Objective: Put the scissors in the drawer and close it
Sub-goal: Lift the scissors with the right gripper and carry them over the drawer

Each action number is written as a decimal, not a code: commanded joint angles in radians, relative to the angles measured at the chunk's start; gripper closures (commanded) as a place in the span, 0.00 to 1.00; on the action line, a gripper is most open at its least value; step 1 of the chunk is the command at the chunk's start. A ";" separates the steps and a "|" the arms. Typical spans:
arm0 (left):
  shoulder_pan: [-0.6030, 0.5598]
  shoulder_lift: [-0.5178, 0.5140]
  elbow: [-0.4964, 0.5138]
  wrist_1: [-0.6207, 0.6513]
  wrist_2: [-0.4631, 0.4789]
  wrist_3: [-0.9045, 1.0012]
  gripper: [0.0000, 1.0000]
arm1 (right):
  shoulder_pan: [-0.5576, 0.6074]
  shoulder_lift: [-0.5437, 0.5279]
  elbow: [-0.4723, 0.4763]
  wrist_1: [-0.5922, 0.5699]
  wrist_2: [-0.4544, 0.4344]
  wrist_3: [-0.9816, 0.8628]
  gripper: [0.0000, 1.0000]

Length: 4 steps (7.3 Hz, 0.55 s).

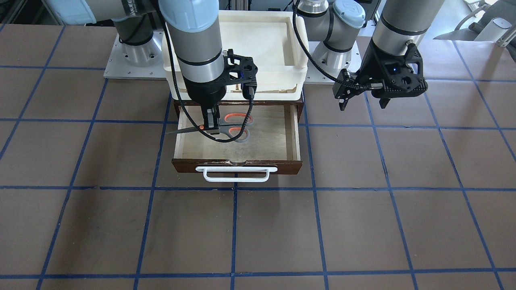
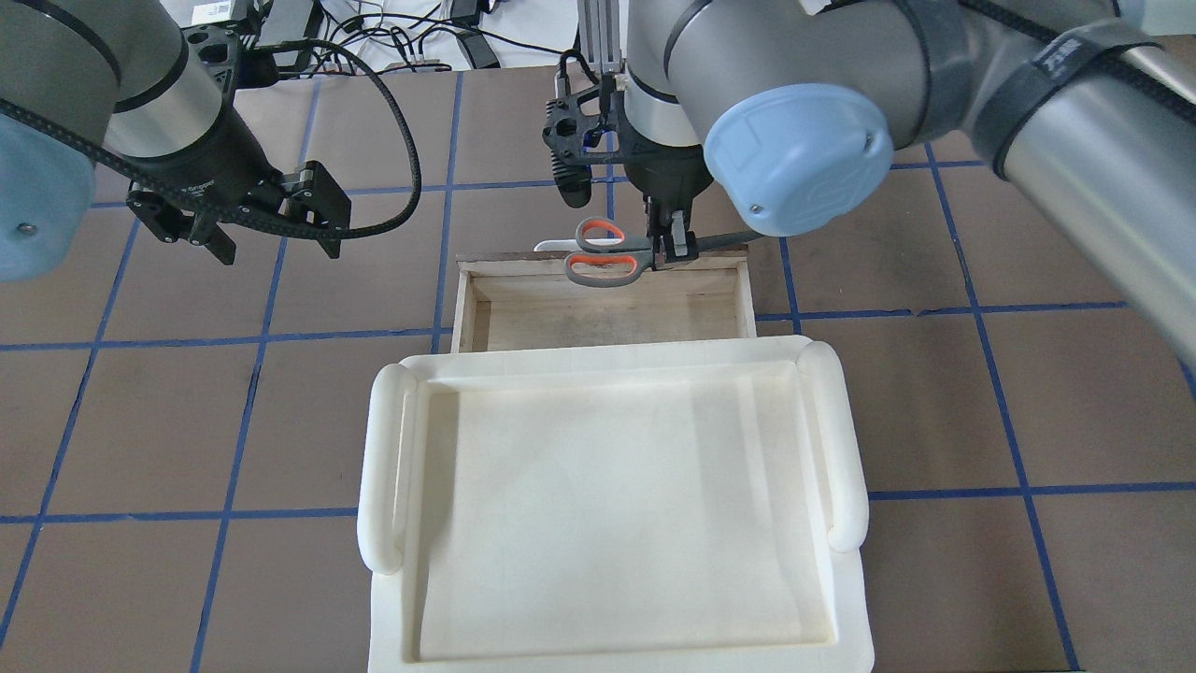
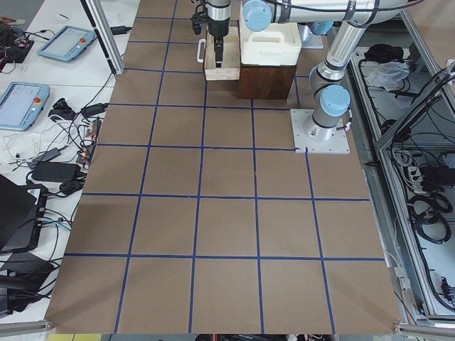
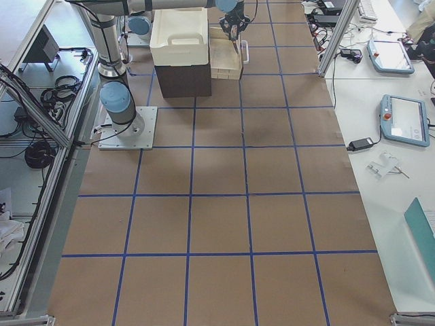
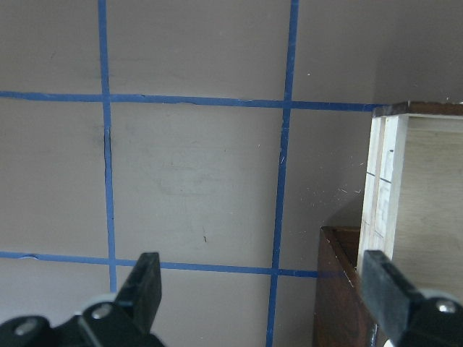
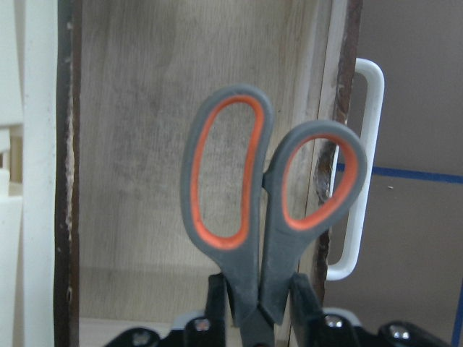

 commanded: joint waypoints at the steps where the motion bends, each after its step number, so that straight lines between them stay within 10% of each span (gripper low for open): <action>1: 0.000 0.000 0.000 0.000 0.001 -0.001 0.00 | 0.040 0.067 -0.008 -0.052 0.005 0.030 1.00; 4: 0.000 0.000 0.000 0.000 0.001 -0.001 0.00 | 0.050 0.101 0.002 -0.065 0.006 0.033 1.00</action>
